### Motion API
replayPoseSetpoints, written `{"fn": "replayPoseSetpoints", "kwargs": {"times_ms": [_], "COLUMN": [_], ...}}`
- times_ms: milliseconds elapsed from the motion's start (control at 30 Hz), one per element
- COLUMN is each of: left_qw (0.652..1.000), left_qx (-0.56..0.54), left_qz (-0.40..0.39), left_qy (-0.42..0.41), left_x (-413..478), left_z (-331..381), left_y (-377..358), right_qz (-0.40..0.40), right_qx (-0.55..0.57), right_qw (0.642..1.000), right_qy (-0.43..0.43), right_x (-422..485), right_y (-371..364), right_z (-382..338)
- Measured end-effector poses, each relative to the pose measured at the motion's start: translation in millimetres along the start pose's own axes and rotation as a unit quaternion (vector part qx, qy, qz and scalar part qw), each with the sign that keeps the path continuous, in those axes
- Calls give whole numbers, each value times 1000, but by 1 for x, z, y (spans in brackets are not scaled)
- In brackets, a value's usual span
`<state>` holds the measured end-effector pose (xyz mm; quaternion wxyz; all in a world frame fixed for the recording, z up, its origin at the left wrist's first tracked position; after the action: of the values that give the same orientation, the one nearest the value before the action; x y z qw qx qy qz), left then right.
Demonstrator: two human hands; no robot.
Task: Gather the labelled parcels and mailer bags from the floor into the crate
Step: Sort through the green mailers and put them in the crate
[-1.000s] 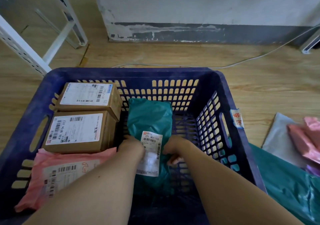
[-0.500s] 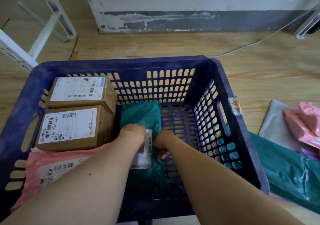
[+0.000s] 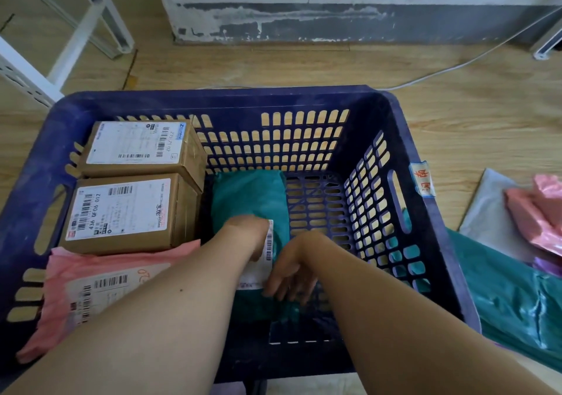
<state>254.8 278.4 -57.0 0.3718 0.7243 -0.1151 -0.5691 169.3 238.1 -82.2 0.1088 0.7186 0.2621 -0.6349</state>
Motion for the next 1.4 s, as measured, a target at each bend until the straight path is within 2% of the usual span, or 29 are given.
{"fn": "replayPoseSetpoints", "kwargs": {"times_ms": [100, 200, 300, 367, 467, 567, 667, 733, 833, 933, 1067, 1233, 1400], "left_qw": [996, 996, 998, 999, 1000, 998, 988, 970, 925, 891, 871, 860, 855], "left_qx": [7, 8, 12, 0, -25, -43, -85, -128, -208, -251, -267, -270, -279], "left_qz": [-89, -91, -64, -47, -9, 44, 125, 202, 316, 378, 410, 419, 400], "left_qy": [8, 9, 11, 13, 15, 12, 24, 32, 10, -11, -40, -106, -176], "left_x": [-1, 0, -3, -5, -12, -23, -33, -43, -62, -82, -101, -114, -115], "left_z": [4, 1, -3, -6, -10, -5, 7, 19, 41, 63, 88, 121, 187], "left_y": [-5, -1, 6, 13, 26, 39, 55, 70, 94, 110, 126, 145, 164], "right_qz": [-10, -2, 74, 168, 335, 415, 484, 536, 619, 670, 724, 751, 770], "right_qx": [-88, -89, -56, -33, 1, 22, 85, 84, 98, 161, 190, 205, 226], "right_qw": [996, 996, 995, 983, 938, 904, 859, 820, 738, 669, 616, 604, 590], "right_qy": [22, 16, 33, 64, 91, 99, 143, 183, 249, 279, 244, 169, 90], "right_x": [-3, -6, -14, -25, -44, -70, -100, -125, -162, -191, -218, -238, -254], "right_y": [-7, -9, -2, 7, 21, 25, 25, 18, 6, -3, -14, -31, -49], "right_z": [-2, -5, -7, -7, 1, 15, 29, 33, 43, 62, 112, 193, 270]}}
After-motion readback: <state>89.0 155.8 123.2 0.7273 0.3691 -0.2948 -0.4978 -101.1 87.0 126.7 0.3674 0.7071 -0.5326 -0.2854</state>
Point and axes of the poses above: each hand's wrist, its own x-axis towards the middle knuckle, its own y-axis out of the back of the hand, z = x × y, the point moved 2 cm from there along x, towards the middle knuckle, and after that the axes turned 2 degrees about -x, right-handed, at the moved point
